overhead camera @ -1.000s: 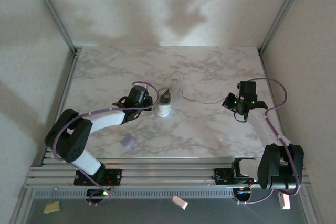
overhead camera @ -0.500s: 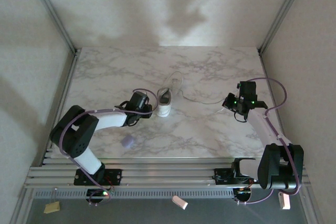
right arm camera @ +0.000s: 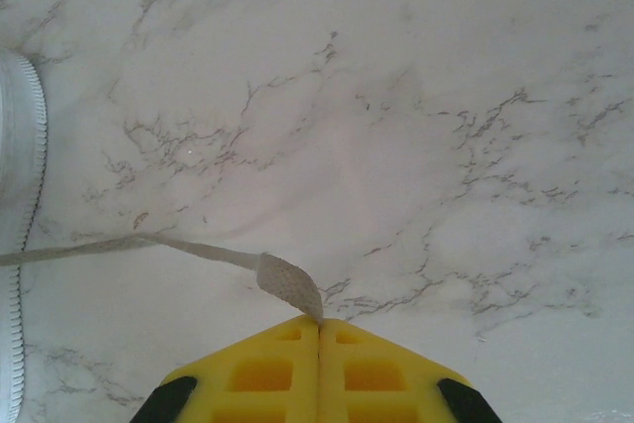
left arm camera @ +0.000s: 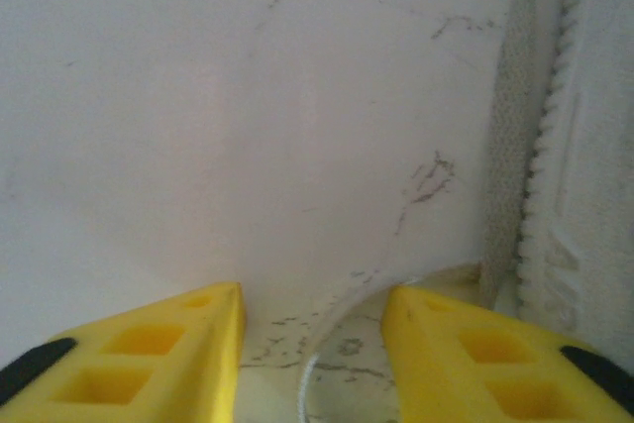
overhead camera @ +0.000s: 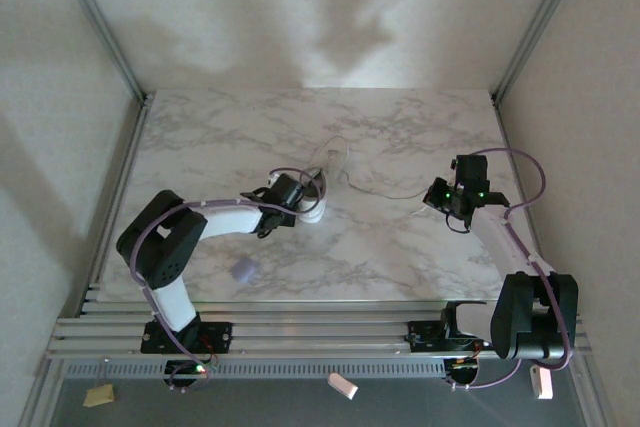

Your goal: Tie the shoes

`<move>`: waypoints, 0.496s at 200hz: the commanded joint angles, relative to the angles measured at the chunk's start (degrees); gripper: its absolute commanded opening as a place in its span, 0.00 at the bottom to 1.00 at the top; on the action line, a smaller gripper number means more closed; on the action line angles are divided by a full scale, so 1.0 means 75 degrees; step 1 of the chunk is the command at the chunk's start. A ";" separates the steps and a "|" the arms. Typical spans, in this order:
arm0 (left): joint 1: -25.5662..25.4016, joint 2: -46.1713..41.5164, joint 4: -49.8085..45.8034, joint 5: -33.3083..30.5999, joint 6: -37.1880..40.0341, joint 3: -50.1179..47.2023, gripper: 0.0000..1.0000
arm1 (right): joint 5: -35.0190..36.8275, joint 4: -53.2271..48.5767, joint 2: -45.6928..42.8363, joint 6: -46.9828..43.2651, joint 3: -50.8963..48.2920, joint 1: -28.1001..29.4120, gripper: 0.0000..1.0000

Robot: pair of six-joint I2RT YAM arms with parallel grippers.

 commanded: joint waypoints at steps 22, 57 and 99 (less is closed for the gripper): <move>-0.0090 0.0415 -0.0661 0.0008 -0.0171 -0.0160 0.07 | 0.0159 -0.0050 0.0093 -0.0084 0.0195 0.0046 0.00; 0.0345 -0.0371 -0.0832 -0.0846 -0.0230 0.0098 0.00 | 0.1182 -0.0410 -0.0025 0.0037 0.0389 0.0054 0.00; 0.1885 -0.1422 -0.0633 -0.1640 -0.0058 0.0497 0.00 | 0.2022 -0.0529 0.0166 0.0175 0.0760 -0.0174 0.00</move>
